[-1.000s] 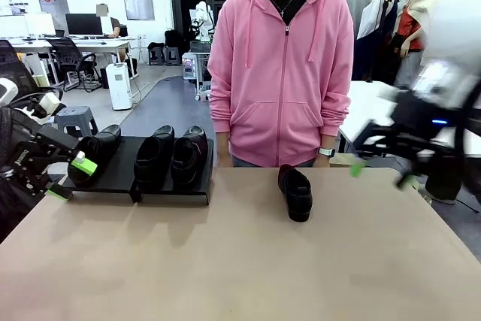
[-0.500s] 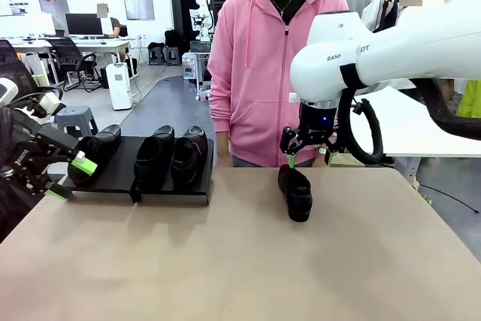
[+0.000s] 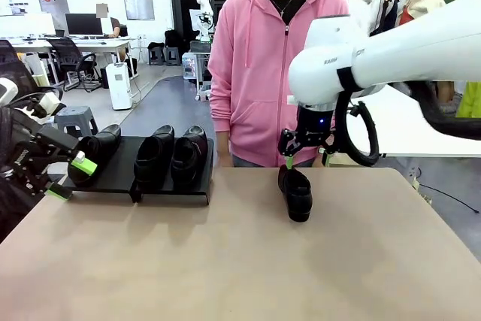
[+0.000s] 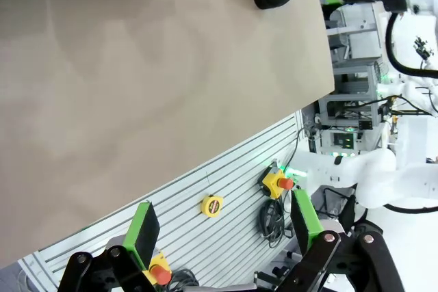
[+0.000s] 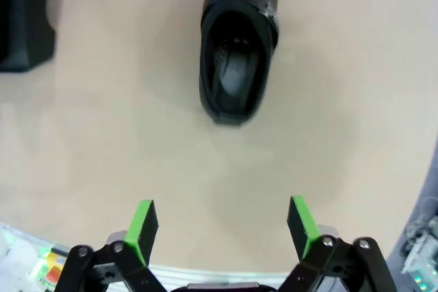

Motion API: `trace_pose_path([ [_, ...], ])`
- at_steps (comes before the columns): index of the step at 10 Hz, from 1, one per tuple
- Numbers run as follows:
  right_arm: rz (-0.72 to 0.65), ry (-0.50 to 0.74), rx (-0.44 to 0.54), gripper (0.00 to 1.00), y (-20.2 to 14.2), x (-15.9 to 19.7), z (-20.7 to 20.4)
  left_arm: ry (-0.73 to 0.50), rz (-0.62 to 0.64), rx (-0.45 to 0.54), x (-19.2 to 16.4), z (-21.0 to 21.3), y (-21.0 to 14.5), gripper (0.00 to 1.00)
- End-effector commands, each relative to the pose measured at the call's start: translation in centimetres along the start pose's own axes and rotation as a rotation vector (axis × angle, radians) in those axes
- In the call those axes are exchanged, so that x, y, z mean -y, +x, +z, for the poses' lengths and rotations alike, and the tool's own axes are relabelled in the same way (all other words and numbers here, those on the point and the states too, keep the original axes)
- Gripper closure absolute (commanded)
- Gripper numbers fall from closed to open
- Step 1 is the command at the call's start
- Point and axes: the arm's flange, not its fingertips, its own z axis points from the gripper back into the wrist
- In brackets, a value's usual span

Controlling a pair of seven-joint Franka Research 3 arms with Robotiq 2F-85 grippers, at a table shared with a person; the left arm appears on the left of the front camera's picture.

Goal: Organize the shoes by placing them on the stand.
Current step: Pick up one Shoe and place it in the middle of the table.

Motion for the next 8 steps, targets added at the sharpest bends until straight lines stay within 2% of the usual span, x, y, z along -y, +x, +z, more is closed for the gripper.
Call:
trace_pose_path([
  [1,-0.106,-0.016,0.017,0.0,6.1,-1.5,-4.3,-0.009,-0.011,-0.003,-0.2,0.1,-0.1,0.0],
  [2,-0.161,-0.027,-0.009,0.0,7.0,-1.7,-6.2,-0.009,-0.011,-0.003,-0.2,0.1,-0.1,0.0],
  [5,-0.206,0.003,-0.103,0.0,7.6,-2.2,-10.4,-0.009,-0.011,-0.003,-0.2,0.1,-0.1,0.0],
  [8,-0.196,-0.022,-0.095,0.0,8.2,-2.5,-13.0,-0.009,-0.011,-0.003,-0.2,0.1,-0.1,0.0],
])
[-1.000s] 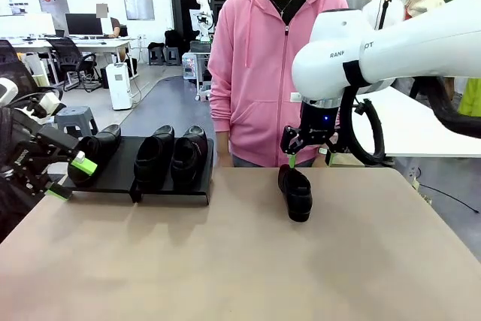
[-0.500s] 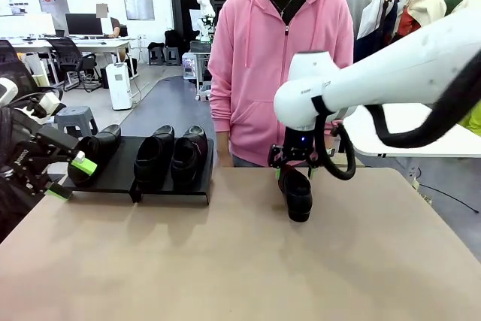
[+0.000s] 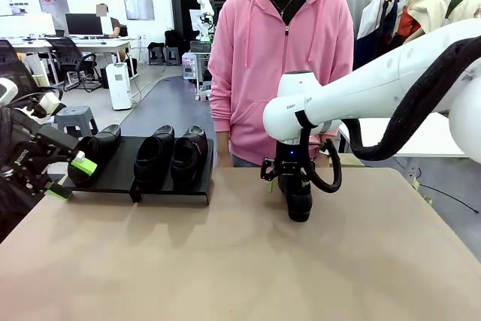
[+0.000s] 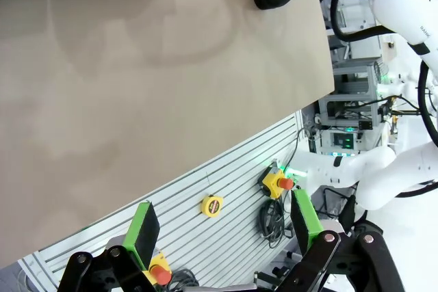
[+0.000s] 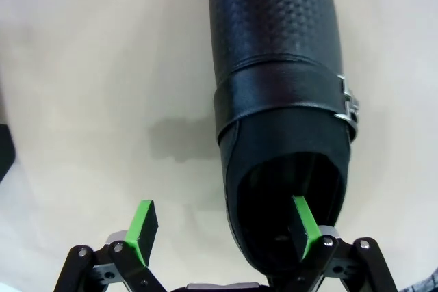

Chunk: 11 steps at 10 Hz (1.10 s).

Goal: Organize the shoes by placing them on the stand.
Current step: Pick up one Shoe and place it in the middle of the table.

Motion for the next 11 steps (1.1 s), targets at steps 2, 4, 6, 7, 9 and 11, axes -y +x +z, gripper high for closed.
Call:
trace_pose_path([
  [2,0.001,-0.055,0.03,0.32,0.9,-0.7,0.3,-0.009,-0.012,-0.003,-0.2,0.1,-0.2,0.0],
  [4,0.024,-0.049,0.039,1.0,1.2,-0.7,0.4,-0.009,-0.012,-0.003,-0.2,0.1,-0.2,0.0],
  [6,0.024,-0.061,0.048,1.0,1.1,-0.9,0.4,-0.009,-0.012,-0.003,-0.2,0.1,-0.2,0.0],
  [7,0.021,-0.076,0.041,1.0,1.1,-0.7,0.3,-0.009,-0.012,-0.003,-0.2,0.1,-0.2,0.0],
  [9,0.048,-0.078,0.018,1.0,1.2,-1.1,0.4,-0.009,-0.012,-0.003,-0.2,0.1,-0.2,0.0],
  [11,0.048,-0.076,0.021,1.0,1.0,-1.3,0.6,-0.009,-0.012,-0.003,-0.2,0.1,-0.2,0.0],
])
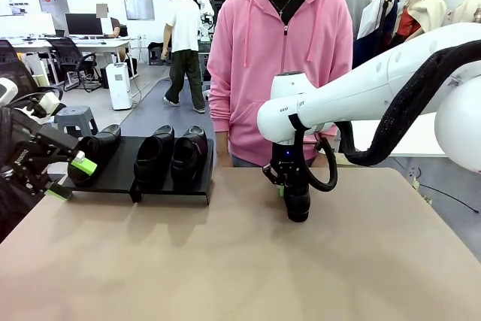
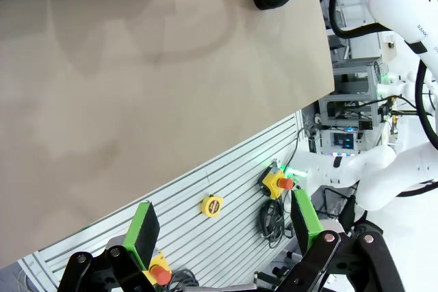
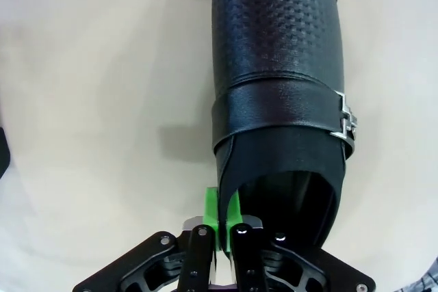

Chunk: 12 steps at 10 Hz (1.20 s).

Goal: Organize the shoes by placing them on the stand.
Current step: Pick up one Shoe and place it in the middle of the table.

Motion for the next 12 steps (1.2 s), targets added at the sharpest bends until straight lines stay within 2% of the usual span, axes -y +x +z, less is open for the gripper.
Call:
trace_pose_path([
  [1,0.01,-0.048,0.017,1.0,0.4,-0.1,0.8,-0.009,-0.012,-0.003,-0.1,0.1,-0.2,0.0],
  [3,-0.02,-0.056,0.032,1.0,-0.3,0.5,1.9,-0.009,-0.012,-0.003,-0.1,0.1,-0.2,0.0],
  [5,-0.034,-0.072,0.052,1.0,-3.6,2.3,5.6,-0.009,-0.012,-0.003,-0.1,0.1,-0.2,0.0],
  [6,-0.018,-0.056,0.059,1.0,-7.9,3.2,9.5,-0.009,-0.012,-0.003,-0.1,0.1,-0.2,0.0],
  [7,-0.01,-0.017,-0.02,1.0,-12.8,3.7,12.9,-0.009,-0.012,-0.003,-0.1,0.1,-0.2,0.0],
  [8,0.02,-0.027,-0.069,1.0,-16.8,3.7,14.7,-0.009,-0.012,-0.003,-0.1,0.1,-0.2,0.0],
  [10,0.008,-0.014,-0.08,1.0,-22.8,2.9,15.3,-0.009,-0.012,-0.003,-0.1,0.1,-0.2,0.0],
  [11,-0.029,-0.002,-0.084,1.0,-23.8,2.8,14.7,-0.009,-0.012,-0.003,-0.1,0.1,-0.2,0.0],
  [12,0.018,0.03,-0.099,1.0,-22.4,4.4,14.2,-0.009,-0.012,-0.003,-0.1,0.1,-0.2,0.0],
])
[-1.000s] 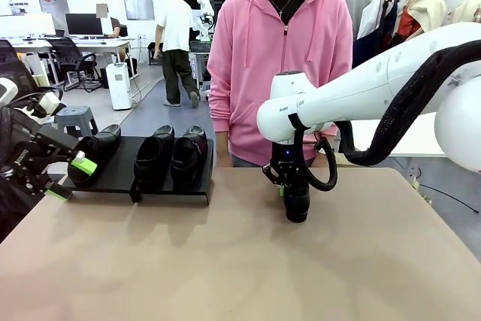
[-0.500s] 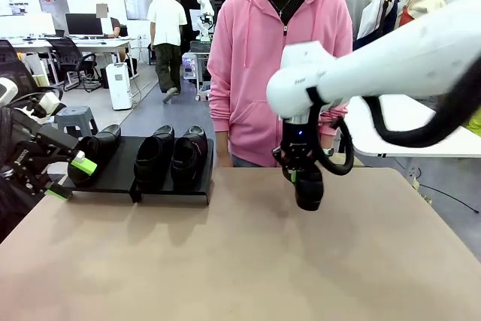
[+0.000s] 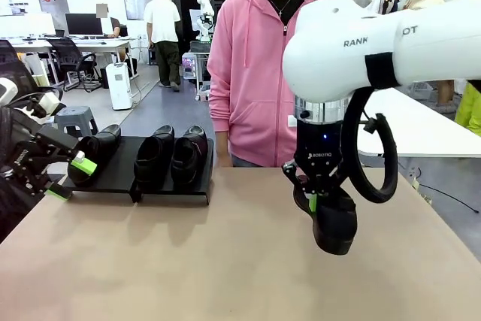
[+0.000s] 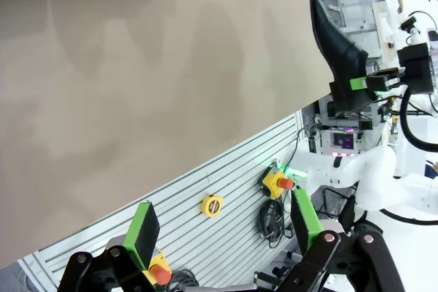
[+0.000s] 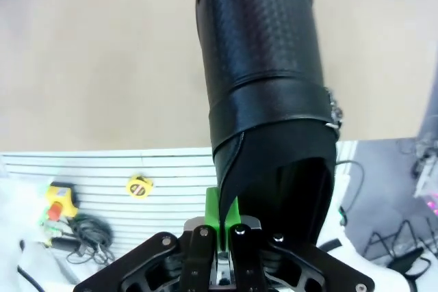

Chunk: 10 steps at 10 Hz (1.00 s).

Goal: Organize the shoes by placing them on the stand.
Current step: Pick up one Shoe and place it in the middle of the table.

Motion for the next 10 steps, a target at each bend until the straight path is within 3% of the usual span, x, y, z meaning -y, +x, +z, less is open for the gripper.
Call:
trace_pose_path([
  [1,0.009,-0.016,0.011,1.0,0.6,-0.3,0.8,-0.009,-0.012,-0.003,-0.1,0.1,-0.2,0.0],
  [4,-0.004,-0.008,-0.004,1.0,0.2,0.1,-0.4,-0.009,-0.012,-0.003,-0.1,0.1,-0.2,0.0],
  [5,0.056,0.008,0.044,1.0,1.1,-2.7,-0.7,-0.009,-0.012,-0.003,-0.1,0.1,-0.2,0.0],
  [6,-0.035,-0.074,0.017,1.0,1.1,-5.5,-1.1,-0.009,-0.012,-0.003,-0.1,0.1,-0.2,0.0],
  [7,-0.112,-0.076,0.006,1.0,0.9,-8.4,-1.8,-0.009,-0.012,-0.003,-0.1,0.1,-0.2,0.0],
  [10,-0.168,-0.076,0.133,1.0,4.1,-15.6,-5.5,-0.009,-0.012,-0.003,-0.1,0.1,-0.2,0.0],
])
